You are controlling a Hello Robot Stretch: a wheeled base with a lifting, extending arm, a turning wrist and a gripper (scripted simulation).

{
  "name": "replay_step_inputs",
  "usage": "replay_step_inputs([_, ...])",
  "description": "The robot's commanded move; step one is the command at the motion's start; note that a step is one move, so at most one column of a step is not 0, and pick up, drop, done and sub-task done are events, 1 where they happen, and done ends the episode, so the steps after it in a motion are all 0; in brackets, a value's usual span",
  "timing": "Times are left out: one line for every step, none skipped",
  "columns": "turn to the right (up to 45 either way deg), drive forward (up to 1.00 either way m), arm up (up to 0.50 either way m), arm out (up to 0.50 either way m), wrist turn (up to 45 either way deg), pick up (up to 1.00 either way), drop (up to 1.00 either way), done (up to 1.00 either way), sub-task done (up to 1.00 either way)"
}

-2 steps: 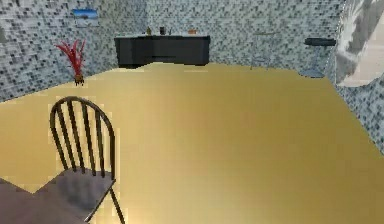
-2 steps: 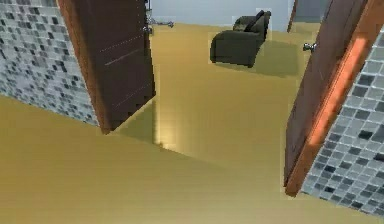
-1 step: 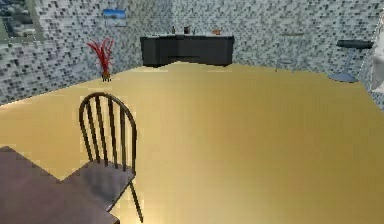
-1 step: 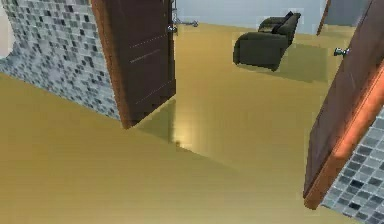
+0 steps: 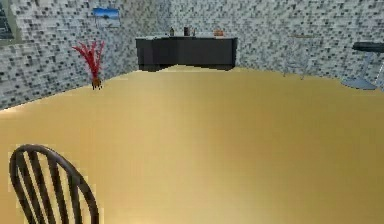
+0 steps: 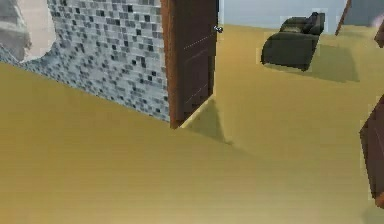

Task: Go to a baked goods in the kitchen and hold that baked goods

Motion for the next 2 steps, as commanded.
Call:
replay_step_inputs([-9.0,0.0,0.0,0.0,0.0,0.0,0.0,0.0,0.0])
replay_step_inputs([0.0,0.7,0.0,0.0,0.0,0.0,0.0,0.0,0.0])
